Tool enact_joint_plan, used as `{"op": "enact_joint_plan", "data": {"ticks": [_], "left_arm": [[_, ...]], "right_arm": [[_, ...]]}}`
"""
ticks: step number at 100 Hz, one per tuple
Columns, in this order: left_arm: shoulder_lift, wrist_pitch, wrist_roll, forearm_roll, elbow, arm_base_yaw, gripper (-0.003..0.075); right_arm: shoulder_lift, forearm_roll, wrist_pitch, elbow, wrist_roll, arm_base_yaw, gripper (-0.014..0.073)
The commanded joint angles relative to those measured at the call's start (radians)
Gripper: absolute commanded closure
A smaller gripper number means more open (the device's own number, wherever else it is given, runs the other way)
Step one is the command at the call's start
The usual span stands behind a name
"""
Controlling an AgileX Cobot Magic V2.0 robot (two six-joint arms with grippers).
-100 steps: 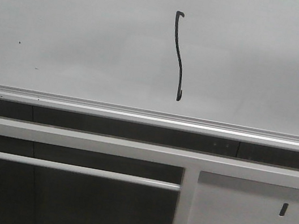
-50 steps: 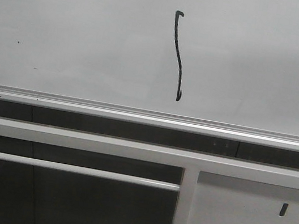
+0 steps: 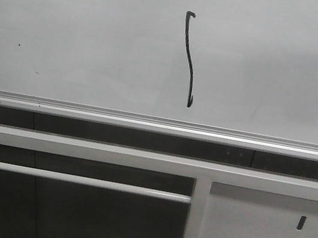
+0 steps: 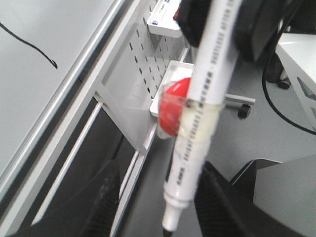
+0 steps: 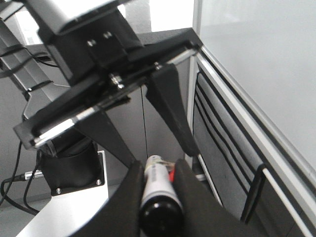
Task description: Write number 1 on whiteboard
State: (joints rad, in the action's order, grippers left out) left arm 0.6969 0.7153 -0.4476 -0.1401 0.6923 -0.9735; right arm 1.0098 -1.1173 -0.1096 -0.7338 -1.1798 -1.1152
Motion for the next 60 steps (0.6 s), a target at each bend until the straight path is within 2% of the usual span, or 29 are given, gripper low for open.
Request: {"op": "enact_joint_plan", "data": {"ticks": [1,17,60], "left_arm": [[0.004,-0.072,0.006,-0.022,0.042,-0.006,0.0406],[0.004,-0.065,0.009,-0.024,0.044,-0.004,0.0426],[0.004,-0.058,0.009,-0.025,0.044,-0.004,0.0664]], "right_arm": [[-0.013,0.021,0.012,-0.054,-0.012,0.000,0.0673],[-0.013,0.024,-0.006,-0.059,-0.012,0.000,0.0673],[-0.013,0.025,-0.032,-0.059,-0.012,0.000,0.0673]]}}
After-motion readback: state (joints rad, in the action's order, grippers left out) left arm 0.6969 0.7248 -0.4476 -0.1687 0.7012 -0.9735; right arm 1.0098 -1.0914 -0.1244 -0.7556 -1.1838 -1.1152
